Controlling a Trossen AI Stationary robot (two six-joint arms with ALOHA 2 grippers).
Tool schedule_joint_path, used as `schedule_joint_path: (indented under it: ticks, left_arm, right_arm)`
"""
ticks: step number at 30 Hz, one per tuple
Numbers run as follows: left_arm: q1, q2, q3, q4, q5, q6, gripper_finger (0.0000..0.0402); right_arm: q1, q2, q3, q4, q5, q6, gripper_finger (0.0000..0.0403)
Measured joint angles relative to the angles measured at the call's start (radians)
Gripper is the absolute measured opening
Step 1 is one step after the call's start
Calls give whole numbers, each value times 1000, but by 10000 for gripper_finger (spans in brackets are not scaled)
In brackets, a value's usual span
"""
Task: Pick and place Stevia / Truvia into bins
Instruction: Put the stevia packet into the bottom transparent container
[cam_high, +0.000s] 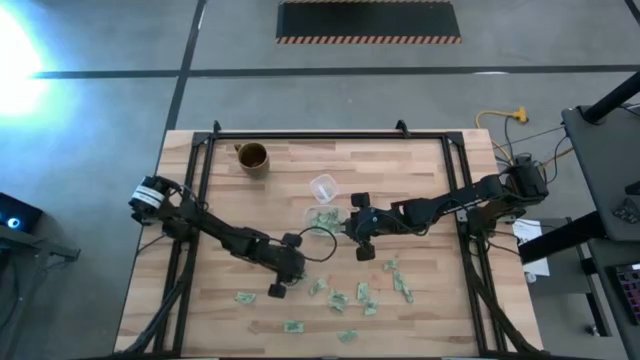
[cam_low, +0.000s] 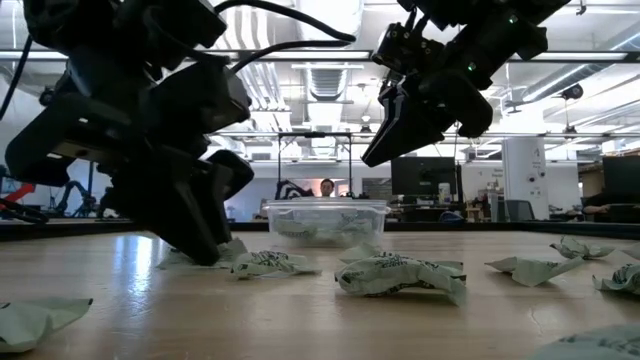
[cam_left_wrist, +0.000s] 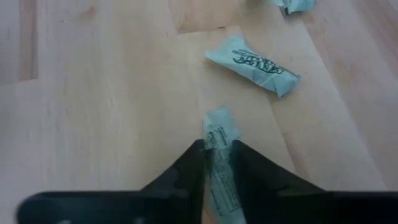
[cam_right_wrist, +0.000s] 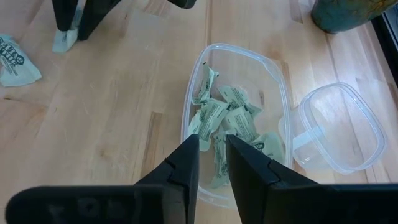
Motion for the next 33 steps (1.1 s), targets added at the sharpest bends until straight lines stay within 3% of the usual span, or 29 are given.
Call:
schedule_joint_path:
  ticks: [5,18,25,33]
  left_arm:
    - [4,0,0,-1,11,32,7]
    - [5,-11,5,-21,-54,74,8]
    - [3,-81,5,-75,-226,80,8]
    - [22,-166,10,-59,-481,228,8]
  right_arm:
    - [0,0,0,0,0,0,77]
    - [0,0,0,0,0,0,72]
    - [0,0,0,0,0,0,77]
    - [0,0,0,-1,0,0,68]
